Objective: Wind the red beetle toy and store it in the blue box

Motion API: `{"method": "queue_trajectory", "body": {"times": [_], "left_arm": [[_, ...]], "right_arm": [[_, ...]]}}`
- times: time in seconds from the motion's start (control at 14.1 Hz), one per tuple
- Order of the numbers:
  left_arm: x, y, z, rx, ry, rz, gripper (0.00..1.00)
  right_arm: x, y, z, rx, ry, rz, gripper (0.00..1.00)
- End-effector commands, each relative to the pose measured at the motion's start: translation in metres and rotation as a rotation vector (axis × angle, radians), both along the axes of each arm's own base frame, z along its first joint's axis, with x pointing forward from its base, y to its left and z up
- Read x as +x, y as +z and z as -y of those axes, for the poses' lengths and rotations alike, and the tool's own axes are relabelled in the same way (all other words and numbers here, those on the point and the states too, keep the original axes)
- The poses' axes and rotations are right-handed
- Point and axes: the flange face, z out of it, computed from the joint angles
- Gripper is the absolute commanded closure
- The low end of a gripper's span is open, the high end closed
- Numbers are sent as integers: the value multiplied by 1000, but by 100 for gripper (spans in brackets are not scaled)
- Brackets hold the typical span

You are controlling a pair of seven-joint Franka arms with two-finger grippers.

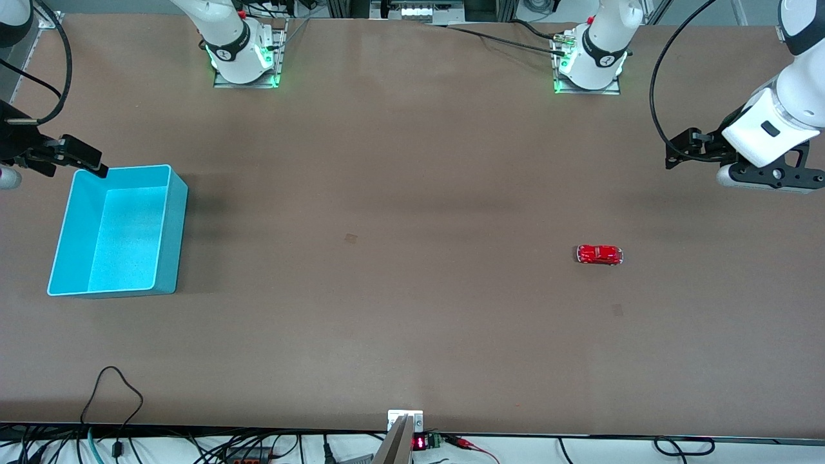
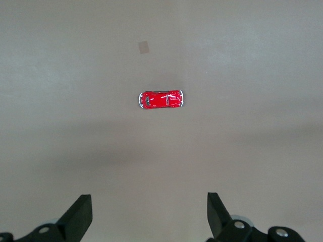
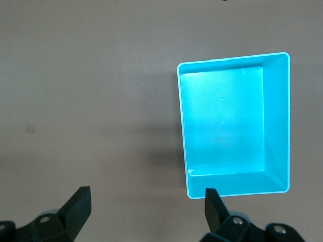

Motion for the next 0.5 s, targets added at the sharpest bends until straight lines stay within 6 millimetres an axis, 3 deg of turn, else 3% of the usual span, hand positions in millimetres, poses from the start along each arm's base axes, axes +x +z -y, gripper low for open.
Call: {"method": "queue_trajectory", "body": {"times": [0.0,0.43], "left_arm": [[3,6,1,-14,-7,-5,0],[2,4,2,-14,-7,-11,0]], "right_arm": [[0,9,0,-13,14,4,0],[0,12,2,-32,12,7,0]]}}
